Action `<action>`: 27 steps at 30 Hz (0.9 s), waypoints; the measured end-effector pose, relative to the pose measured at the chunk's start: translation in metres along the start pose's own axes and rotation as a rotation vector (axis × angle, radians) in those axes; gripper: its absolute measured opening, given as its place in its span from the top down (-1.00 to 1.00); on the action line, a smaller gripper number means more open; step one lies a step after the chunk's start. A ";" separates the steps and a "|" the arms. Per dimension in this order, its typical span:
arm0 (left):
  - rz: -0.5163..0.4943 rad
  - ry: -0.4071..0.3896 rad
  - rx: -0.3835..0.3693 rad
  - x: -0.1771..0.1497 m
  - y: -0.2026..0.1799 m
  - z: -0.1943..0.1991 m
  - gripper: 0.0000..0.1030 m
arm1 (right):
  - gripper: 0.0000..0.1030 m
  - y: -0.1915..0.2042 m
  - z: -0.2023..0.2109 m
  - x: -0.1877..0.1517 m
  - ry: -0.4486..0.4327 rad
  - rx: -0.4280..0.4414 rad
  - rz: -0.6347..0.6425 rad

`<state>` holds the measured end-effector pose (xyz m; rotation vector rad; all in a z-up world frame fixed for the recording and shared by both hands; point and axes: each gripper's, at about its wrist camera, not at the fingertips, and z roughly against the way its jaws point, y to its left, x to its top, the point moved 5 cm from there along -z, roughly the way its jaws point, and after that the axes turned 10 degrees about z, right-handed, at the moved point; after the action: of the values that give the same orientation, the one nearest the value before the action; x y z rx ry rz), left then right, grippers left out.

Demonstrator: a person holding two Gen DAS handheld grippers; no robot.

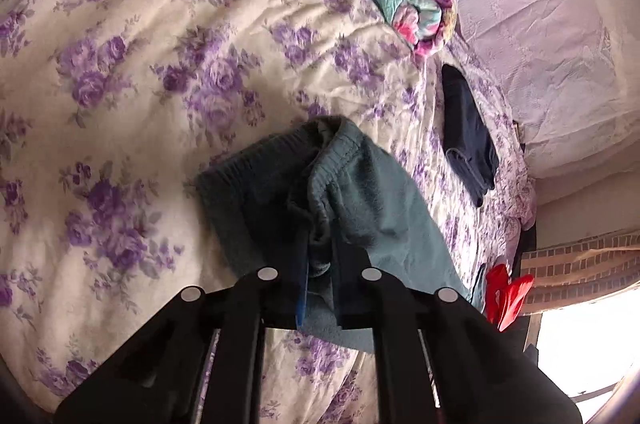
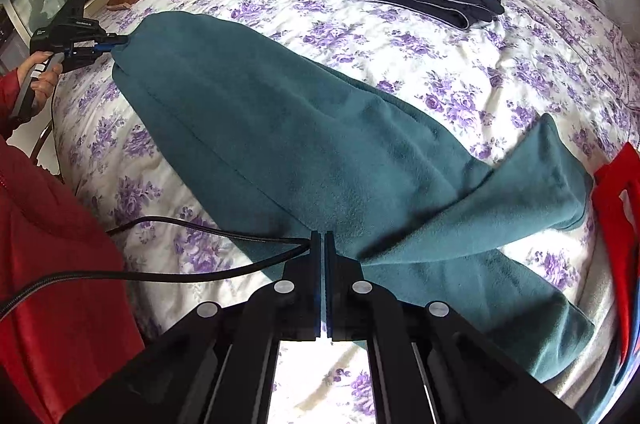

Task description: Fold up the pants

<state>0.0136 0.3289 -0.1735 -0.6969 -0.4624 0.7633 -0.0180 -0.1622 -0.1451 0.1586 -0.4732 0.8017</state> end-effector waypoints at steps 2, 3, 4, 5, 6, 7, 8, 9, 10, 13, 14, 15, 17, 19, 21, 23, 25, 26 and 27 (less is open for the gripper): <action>0.007 -0.044 -0.020 0.011 -0.002 0.014 0.84 | 0.96 0.003 -0.003 0.002 0.007 0.010 0.018; 0.015 -0.052 -0.042 0.016 -0.003 0.020 0.84 | 0.96 0.005 -0.003 0.004 0.008 0.014 0.029; 0.021 -0.056 -0.055 0.020 -0.003 0.024 0.84 | 0.96 0.008 -0.004 0.005 0.007 0.018 0.038; 0.016 -0.056 -0.049 0.022 -0.004 0.025 0.84 | 0.96 0.010 -0.004 0.006 0.007 0.018 0.048; -0.002 -0.052 -0.032 0.023 -0.005 0.023 0.84 | 0.91 0.012 -0.005 0.007 0.007 0.016 0.058; -0.016 -0.049 -0.017 0.022 -0.006 0.022 0.84 | 0.68 0.013 -0.006 0.007 0.007 0.011 0.066; -0.024 -0.047 -0.009 0.022 -0.007 0.020 0.84 | 0.45 0.013 -0.006 0.008 0.007 -0.003 0.072; -0.022 -0.048 -0.010 0.021 -0.007 0.019 0.84 | 0.09 0.013 -0.007 0.009 0.006 -0.020 0.078; -0.014 -0.050 -0.015 0.022 -0.006 0.019 0.84 | 0.02 0.012 -0.009 0.009 0.002 -0.029 0.083; -0.003 -0.054 -0.022 0.022 -0.004 0.021 0.84 | 0.02 0.009 -0.012 0.011 -0.013 -0.042 0.093; -0.009 -0.053 -0.015 0.022 -0.003 0.021 0.84 | 0.02 0.009 -0.013 0.012 -0.014 -0.048 0.101; -0.013 -0.051 -0.009 0.022 -0.003 0.021 0.84 | 0.03 0.010 -0.016 0.012 -0.009 -0.054 0.115; -0.009 -0.051 -0.007 0.022 -0.002 0.020 0.84 | 0.05 0.011 -0.024 0.011 0.020 -0.067 0.151; -0.004 -0.053 -0.010 0.022 0.000 0.020 0.84 | 0.08 0.013 -0.026 0.010 0.015 -0.083 0.178; -0.004 -0.051 -0.003 0.022 0.000 0.018 0.84 | 0.22 0.014 -0.027 0.008 0.014 -0.127 0.215; -0.007 -0.049 0.006 0.022 0.000 0.016 0.84 | 0.45 0.013 -0.033 0.007 0.024 -0.171 0.245; -0.002 -0.048 0.013 0.023 0.003 0.014 0.84 | 0.97 0.011 -0.036 0.007 0.031 -0.182 0.244; 0.003 -0.048 0.013 0.023 0.004 0.014 0.84 | 0.97 0.011 -0.031 0.008 0.015 -0.181 0.236; 0.004 -0.050 0.013 0.023 0.004 0.014 0.84 | 0.97 0.013 -0.024 0.009 -0.003 -0.177 0.230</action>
<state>0.0179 0.3545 -0.1638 -0.6683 -0.5013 0.7877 -0.0137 -0.1400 -0.1624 -0.0605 -0.5694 0.9791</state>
